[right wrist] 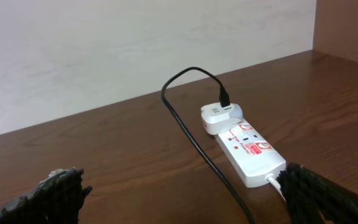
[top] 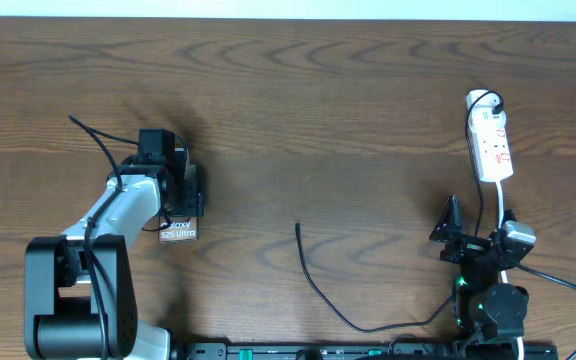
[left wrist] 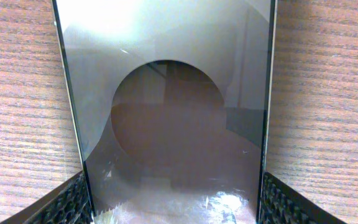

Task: Plug charger to phone and switch on socket
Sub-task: 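Lift the phone with the left gripper and tilt it upright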

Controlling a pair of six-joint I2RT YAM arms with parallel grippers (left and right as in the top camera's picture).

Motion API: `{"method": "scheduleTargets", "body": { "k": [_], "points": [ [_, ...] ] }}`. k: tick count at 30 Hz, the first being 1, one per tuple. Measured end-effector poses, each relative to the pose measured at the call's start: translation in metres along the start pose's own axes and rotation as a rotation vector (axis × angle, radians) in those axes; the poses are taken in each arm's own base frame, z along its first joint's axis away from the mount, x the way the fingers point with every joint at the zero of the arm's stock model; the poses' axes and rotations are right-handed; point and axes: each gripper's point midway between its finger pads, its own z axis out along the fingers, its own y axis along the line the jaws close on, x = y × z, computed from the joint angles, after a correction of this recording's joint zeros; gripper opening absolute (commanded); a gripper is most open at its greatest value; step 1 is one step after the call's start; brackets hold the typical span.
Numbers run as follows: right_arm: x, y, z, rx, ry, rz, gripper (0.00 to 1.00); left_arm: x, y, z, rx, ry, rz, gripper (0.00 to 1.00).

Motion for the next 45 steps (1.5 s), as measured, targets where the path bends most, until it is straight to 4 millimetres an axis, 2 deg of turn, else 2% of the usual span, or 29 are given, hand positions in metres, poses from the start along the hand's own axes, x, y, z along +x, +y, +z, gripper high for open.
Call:
{"method": "scheduleTargets", "body": {
  "k": [7,9,11,24,29,32,37,40,45],
  "points": [
    [0.0,0.0,0.0,0.0,0.0,0.0,0.99,0.0,0.0,0.0,0.0,0.0,0.0,0.41],
    [0.0,0.0,0.0,0.0,0.0,0.0,0.99,0.0,0.0,0.0,0.0,0.0,0.0,0.29],
    [0.0,0.0,0.0,0.0,0.0,0.0,0.99,0.0,0.0,0.0,0.0,0.0,0.0,0.08],
    [0.0,0.0,0.0,0.0,0.0,0.0,0.99,0.0,-0.001,-0.002,0.006,0.004,0.003,0.07],
    [0.0,0.0,0.0,0.0,0.0,0.0,0.99,0.001,-0.013,-0.012,0.075,0.011,0.006,0.07],
    [0.0,0.0,0.0,0.0,0.0,0.0,0.99,-0.018,-0.023,-0.036,0.136,-0.078,0.012,0.08],
    [0.0,0.0,0.0,0.0,0.0,0.0,0.99,-0.063,-0.04,-0.107,0.232,-0.337,0.013,0.07],
    [0.0,0.0,0.0,0.0,0.0,0.0,0.99,-0.069,-0.048,-0.144,0.297,-0.434,-0.023,0.08],
    [0.0,0.0,0.0,0.0,0.0,0.0,0.99,-0.066,-0.067,-0.183,0.453,-0.489,-0.126,0.07]
  ]
}}
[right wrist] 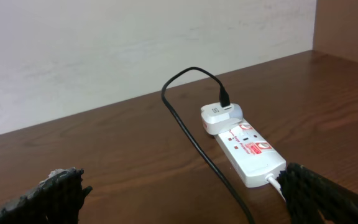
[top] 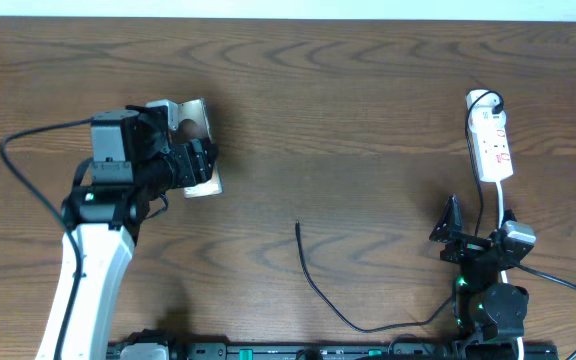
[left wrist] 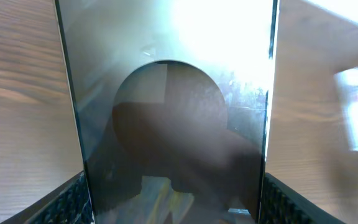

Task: Plug charger to phone and switch on socket
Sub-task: 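Lift the phone with the left gripper and tilt it upright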

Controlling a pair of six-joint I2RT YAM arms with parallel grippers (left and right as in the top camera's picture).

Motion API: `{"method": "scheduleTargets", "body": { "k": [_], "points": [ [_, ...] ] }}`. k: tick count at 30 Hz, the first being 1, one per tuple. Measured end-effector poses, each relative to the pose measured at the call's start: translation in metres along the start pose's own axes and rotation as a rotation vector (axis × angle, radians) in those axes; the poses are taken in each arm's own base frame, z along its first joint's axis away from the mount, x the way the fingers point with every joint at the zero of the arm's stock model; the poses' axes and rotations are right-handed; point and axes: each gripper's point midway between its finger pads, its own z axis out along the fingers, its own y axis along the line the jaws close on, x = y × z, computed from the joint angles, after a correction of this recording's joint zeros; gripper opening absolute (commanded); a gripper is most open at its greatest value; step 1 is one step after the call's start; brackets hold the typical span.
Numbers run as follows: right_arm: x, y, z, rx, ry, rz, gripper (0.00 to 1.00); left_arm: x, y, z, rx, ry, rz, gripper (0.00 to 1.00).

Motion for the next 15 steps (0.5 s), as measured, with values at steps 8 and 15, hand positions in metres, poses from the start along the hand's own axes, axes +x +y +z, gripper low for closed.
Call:
{"method": "scheduleTargets", "body": {
  "k": [8,15],
  "points": [
    [0.0,0.0,0.0,0.0,0.0,0.0,0.99,0.004,-0.043,-0.019,0.213,0.057,-0.414,0.07],
    [0.0,0.0,0.0,0.0,0.0,0.0,0.99,0.016,-0.082,-0.033,0.392,0.28,-0.871,0.08]
  ]
}}
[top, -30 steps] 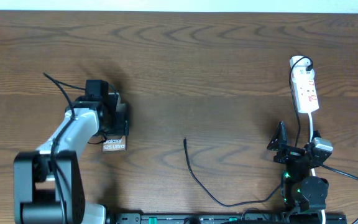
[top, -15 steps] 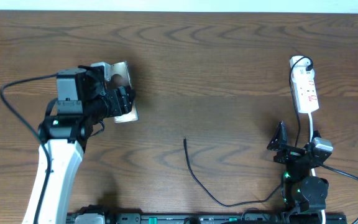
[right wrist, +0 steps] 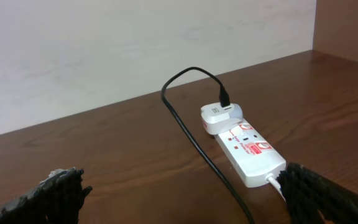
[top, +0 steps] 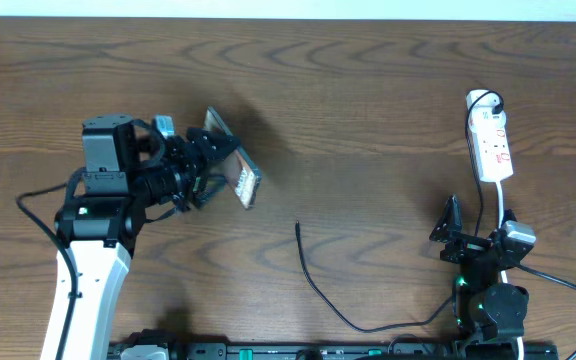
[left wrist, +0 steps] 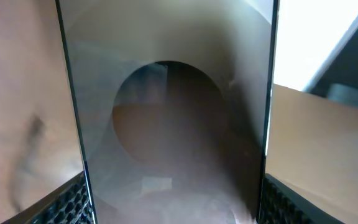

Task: Plug charger to phone and switch on socket
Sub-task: 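Lift the phone with the left gripper and tilt it upright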

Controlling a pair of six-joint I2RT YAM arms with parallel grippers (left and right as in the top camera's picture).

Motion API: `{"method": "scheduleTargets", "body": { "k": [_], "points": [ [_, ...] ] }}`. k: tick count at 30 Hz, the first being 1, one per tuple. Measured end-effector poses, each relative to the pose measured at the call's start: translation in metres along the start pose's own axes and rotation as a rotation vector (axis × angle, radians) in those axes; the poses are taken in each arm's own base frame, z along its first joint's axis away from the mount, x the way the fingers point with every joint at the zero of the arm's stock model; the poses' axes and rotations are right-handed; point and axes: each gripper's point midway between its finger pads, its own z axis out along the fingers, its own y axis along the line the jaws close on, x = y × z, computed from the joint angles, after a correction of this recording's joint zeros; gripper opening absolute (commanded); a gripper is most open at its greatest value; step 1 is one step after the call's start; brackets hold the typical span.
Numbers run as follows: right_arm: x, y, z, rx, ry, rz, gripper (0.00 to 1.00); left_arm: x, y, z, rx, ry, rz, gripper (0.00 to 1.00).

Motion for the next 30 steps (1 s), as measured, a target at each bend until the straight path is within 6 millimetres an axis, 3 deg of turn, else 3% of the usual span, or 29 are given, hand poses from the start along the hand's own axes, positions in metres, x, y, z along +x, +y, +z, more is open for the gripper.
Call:
{"method": "scheduleTargets", "body": {
  "k": [7,15,30],
  "points": [
    [0.0,0.0,0.0,0.0,0.0,0.0,0.99,0.025,-0.013,-0.002,0.05,0.156,-0.277,0.07],
    [0.0,0.0,0.0,0.0,0.0,0.0,0.99,0.023,-0.039,-0.011,0.136,0.207,-0.373,0.07],
    [0.0,0.0,0.0,0.0,0.0,0.0,0.99,0.017,-0.04,-0.019,0.153,0.215,-0.44,0.08]
  ]
}}
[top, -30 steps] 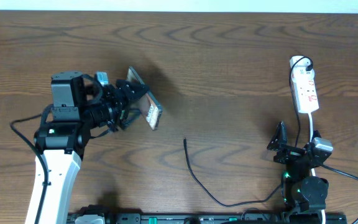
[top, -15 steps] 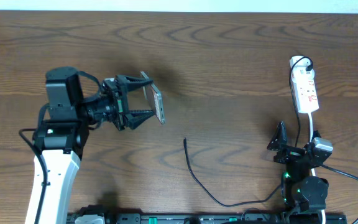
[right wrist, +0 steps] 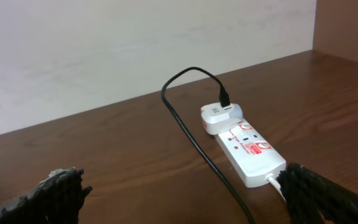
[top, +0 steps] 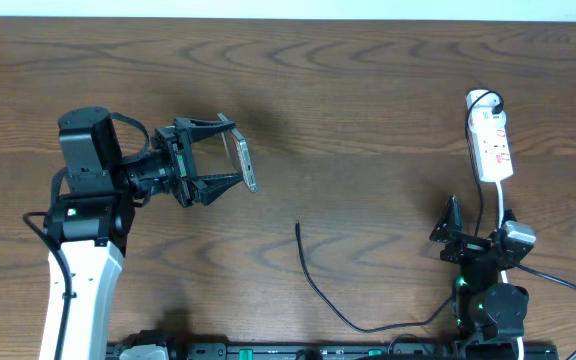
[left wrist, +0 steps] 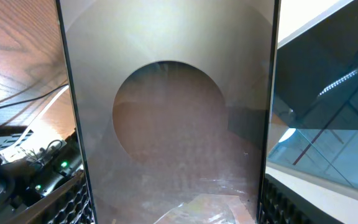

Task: Plug charger to phone and switch on socket
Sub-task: 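Lift the phone with the left gripper and tilt it upright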

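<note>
My left gripper [top: 231, 160] is shut on the phone [top: 245, 165] and holds it raised over the table's left half, edge-on to the overhead camera. The phone's dark glass [left wrist: 166, 112] fills the left wrist view between the fingers [left wrist: 72, 200]. The black charger cable's free end [top: 298, 227] lies on the wood right of the phone. The cable runs to a white adapter [right wrist: 219, 115] plugged into the white power strip [top: 490, 140] at the far right. My right gripper [top: 455, 232] stands open near the front right, short of the strip [right wrist: 247, 149].
The cable loops along the front of the table [top: 368, 325] toward the right arm's base. A pale wall [right wrist: 135, 50] rises behind the wooden table [top: 368, 90].
The left gripper has turned the phone from a slanted pose to nearly edge-on, its fingers now pointing right. The cable and the right arm have not moved.
The left gripper was first shut on the phone low at the table's left front. Then the phone was up and farther back, then tilted toward the right. It now stands edge-on in the air. The right gripper stayed open in place throughout.
</note>
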Controlling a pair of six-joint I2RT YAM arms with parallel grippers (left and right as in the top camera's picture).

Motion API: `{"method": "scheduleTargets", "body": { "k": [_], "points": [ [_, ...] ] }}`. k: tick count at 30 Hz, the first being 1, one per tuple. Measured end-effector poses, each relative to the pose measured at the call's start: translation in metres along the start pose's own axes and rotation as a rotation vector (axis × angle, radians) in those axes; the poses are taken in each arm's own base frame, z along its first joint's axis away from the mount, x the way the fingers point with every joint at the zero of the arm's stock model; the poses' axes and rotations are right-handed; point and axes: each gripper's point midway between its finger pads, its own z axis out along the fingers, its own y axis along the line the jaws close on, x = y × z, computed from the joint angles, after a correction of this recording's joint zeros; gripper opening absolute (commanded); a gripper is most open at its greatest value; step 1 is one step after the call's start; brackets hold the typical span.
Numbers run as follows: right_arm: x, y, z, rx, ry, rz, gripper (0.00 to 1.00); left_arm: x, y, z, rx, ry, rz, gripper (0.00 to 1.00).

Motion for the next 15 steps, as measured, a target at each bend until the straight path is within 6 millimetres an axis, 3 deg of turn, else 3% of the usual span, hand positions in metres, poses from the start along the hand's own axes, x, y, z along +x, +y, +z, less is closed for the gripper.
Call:
{"method": "scheduleTargets", "body": {
  "k": [15],
  "points": [
    [0.0,-0.0001,0.0,0.0,0.0,0.0,0.99,0.0,0.0,0.0,0.0,0.0,0.005,0.08]
  ]
}}
